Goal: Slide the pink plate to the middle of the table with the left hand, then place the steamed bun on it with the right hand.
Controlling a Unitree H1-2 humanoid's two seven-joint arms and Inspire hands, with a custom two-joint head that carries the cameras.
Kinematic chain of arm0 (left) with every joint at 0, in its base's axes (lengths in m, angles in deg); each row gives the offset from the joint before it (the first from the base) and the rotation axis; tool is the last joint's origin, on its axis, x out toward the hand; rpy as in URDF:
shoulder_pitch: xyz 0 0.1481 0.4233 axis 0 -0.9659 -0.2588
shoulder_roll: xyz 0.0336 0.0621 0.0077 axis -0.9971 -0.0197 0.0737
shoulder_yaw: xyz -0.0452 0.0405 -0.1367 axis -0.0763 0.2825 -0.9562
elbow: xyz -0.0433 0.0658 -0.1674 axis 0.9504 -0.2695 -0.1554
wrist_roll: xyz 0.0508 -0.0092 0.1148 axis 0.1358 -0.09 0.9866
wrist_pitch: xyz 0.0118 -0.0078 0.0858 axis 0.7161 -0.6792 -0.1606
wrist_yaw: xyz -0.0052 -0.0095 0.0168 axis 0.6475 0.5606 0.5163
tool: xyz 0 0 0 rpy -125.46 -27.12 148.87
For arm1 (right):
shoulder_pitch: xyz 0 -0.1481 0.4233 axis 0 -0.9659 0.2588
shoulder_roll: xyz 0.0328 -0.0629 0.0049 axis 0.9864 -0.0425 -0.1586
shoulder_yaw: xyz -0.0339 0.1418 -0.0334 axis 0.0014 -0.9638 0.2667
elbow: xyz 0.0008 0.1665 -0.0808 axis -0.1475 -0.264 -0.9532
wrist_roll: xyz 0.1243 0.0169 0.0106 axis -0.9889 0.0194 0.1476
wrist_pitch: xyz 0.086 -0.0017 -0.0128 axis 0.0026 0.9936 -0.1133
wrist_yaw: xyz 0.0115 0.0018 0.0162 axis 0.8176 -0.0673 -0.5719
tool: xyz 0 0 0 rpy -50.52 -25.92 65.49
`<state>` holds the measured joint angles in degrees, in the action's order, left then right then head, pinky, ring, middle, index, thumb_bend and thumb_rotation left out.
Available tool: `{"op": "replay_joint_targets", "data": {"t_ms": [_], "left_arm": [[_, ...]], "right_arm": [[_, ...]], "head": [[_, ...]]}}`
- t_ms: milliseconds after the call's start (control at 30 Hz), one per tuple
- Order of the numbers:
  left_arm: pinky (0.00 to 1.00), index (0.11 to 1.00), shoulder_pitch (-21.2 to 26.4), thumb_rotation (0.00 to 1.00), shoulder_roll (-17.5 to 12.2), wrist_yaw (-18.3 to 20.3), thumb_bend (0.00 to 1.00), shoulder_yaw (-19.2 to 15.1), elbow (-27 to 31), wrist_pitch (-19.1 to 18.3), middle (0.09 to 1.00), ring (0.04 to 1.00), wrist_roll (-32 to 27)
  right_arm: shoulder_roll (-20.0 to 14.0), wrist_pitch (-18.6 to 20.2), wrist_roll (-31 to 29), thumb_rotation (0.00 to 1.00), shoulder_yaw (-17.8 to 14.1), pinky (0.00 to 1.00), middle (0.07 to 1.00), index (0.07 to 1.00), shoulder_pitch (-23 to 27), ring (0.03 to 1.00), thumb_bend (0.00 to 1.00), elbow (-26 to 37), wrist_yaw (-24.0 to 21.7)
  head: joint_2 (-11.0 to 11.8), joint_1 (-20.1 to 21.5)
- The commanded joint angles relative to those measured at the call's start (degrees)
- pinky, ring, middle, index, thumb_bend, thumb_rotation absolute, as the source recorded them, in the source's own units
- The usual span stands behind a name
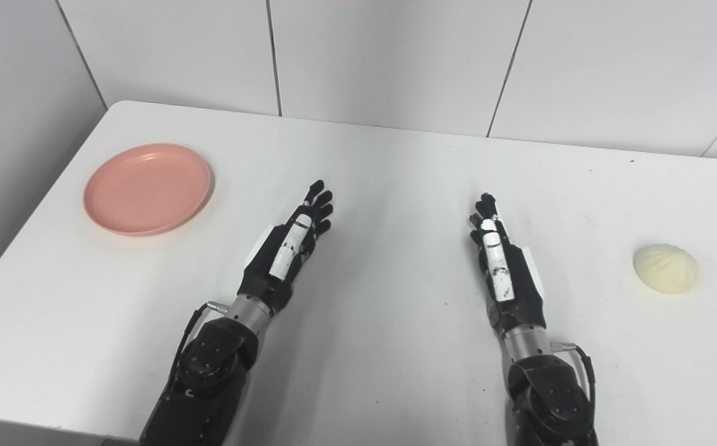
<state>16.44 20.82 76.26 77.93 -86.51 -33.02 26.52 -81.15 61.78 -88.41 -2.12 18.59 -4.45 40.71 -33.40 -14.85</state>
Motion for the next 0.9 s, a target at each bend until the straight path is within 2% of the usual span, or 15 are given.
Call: {"op": "replay_joint_targets", "data": {"t_ms": [0,167,367,700,867], "left_arm": [[0.98,1.000,3.5,1.00,-0.2,-1.2,0.39,-0.6,3.7,0.7,0.980,0.979,0.5],[0.96,0.999,5.3,1.00,-0.2,-2.1,0.47,-2.3,8.5,0.8,0.973,0.968,-1.1],[0.99,0.977,6.6,1.00,-0.6,-4.1,0.50,-5.2,14.5,-1.2,0.960,0.964,-1.6],[0.99,0.969,8.3,1.00,-3.1,-6.9,0.49,-10.0,22.3,-2.2,0.956,0.953,-2.1],[0.97,0.974,9.2,1.00,-4.7,-9.9,0.46,-14.2,23.6,-1.4,0.957,0.949,-3.1]], "right_arm": [[-0.7,-1.2,-0.2,1.00,-0.6,1.00,1.000,1.000,-2.4,1.000,0.18,-2.8,-0.3],[-0.9,-1.3,-0.7,1.00,-0.8,1.00,1.000,1.000,-2.2,1.000,0.18,-3.0,-0.6],[-1.2,-1.2,-1.3,1.00,-1.0,1.00,1.000,1.000,-2.3,1.000,0.19,-3.0,-0.7],[-2.2,-2.1,-2.2,1.00,-1.3,1.00,1.000,1.000,-1.9,1.000,0.23,-4.2,-1.8],[-2.9,-1.1,-1.9,1.00,-1.3,1.00,1.000,1.000,-2.2,1.000,0.22,-3.0,-1.9]], "head": [[-0.1,-0.2],[-0.2,-0.5],[-0.5,-1.0],[-0.8,-2.7],[-1.2,-4.0]]}}
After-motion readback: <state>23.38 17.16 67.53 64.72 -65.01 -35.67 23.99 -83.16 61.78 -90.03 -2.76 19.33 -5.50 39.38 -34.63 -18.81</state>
